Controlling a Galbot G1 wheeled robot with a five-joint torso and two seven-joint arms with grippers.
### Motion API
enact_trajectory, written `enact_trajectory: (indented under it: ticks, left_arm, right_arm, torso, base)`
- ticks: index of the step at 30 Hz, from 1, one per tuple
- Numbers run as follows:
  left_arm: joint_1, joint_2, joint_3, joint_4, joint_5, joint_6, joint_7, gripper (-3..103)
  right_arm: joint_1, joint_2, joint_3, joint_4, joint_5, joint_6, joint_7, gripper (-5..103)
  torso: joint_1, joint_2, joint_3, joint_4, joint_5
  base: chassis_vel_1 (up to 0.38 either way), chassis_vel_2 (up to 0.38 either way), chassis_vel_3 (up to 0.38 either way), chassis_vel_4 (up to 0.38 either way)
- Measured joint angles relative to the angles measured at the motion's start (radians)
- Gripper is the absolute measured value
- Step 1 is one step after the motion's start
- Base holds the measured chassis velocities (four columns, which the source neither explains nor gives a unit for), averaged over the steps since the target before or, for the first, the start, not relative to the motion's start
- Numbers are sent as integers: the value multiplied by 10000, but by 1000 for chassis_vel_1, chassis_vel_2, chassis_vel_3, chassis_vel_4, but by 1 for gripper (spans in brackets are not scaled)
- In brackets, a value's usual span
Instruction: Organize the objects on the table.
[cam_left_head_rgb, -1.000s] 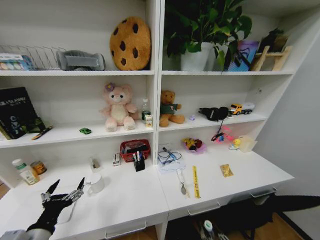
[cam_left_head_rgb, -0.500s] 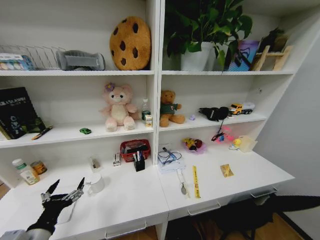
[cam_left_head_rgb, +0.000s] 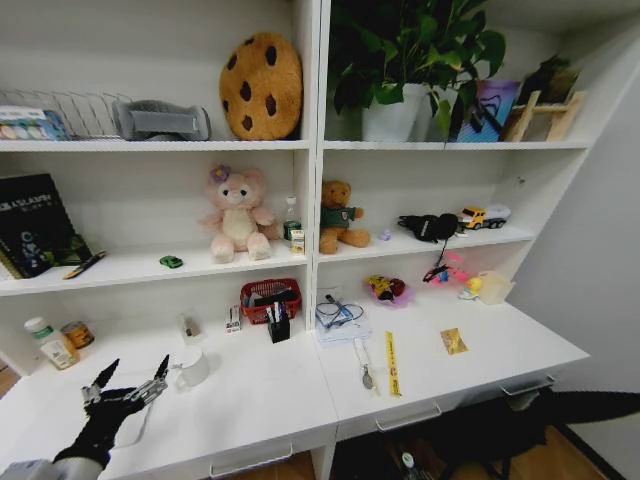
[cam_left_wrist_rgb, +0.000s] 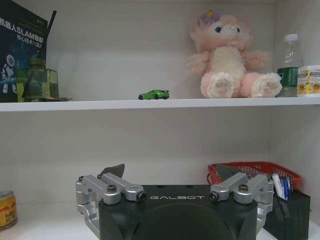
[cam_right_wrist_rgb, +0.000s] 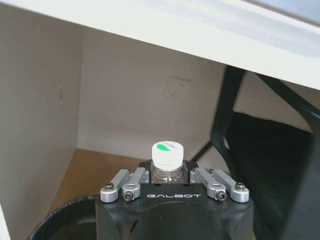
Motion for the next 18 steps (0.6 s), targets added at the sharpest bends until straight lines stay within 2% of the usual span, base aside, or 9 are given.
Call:
enact_trajectory:
  ticks: [2, 4, 9, 10, 11, 14, 15, 16, 18]
  left_arm:
    - [0, 0, 0, 0, 0, 0, 0, 100]
    - [0, 0, 1, 0, 0, 0, 1, 100]
    - [0, 0, 0, 0, 0, 0, 0, 100]
    - [0, 1, 0, 0, 0, 0, 1, 100]
    - [0, 0, 0, 0, 0, 0, 2, 100]
    - [0, 0, 0, 0, 0, 0, 1, 100]
    - [0, 0, 0, 0, 0, 0, 0, 100]
    - [0, 0, 0, 0, 0, 0, 0, 100]
    - [0, 0, 0, 0, 0, 0, 0, 100]
  right_arm:
    - [188, 86, -67, -303, -125, 156, 37, 30]
    - [730, 312, -181, -1192, -639, 693, 90, 30]
    - [1102, 410, -295, -1923, -1044, 980, 169, 30]
    - [1359, 476, -254, -2425, -1555, 1239, 181, 30]
    - [1632, 540, -129, -2823, -2044, 1387, 163, 30]
    - [1666, 543, -140, -2838, -1955, 1281, 138, 27]
    - [1677, 543, -190, -2830, -1769, 1203, 137, 32]
    - [1677, 543, -190, -2830, -1769, 1203, 137, 32]
    - [1826, 543, -251, -2972, -1750, 1164, 79, 42]
  torso:
    - [0, 0, 0, -2, -4]
    - [0, 0, 0, -4, 3]
    - [0, 0, 0, -5, -4]
    - [0, 0, 0, -10, 1]
    - [0, 1, -1, 0, -1]
    - [0, 2, -1, 1, -3]
    - [0, 1, -1, -10, -2]
    - [0, 1, -1, -10, -2]
    - [0, 2, -1, -2, -3]
  base:
    - [0, 0, 0, 0]
    - [0, 0, 0, 0]
    - [0, 0, 0, 0]
    - [0, 0, 0, 0]
    - [0, 0, 0, 0]
    - [0, 0, 0, 0]
    - [0, 0, 0, 0]
    - [0, 0, 0, 0]
    - [0, 0, 0, 0]
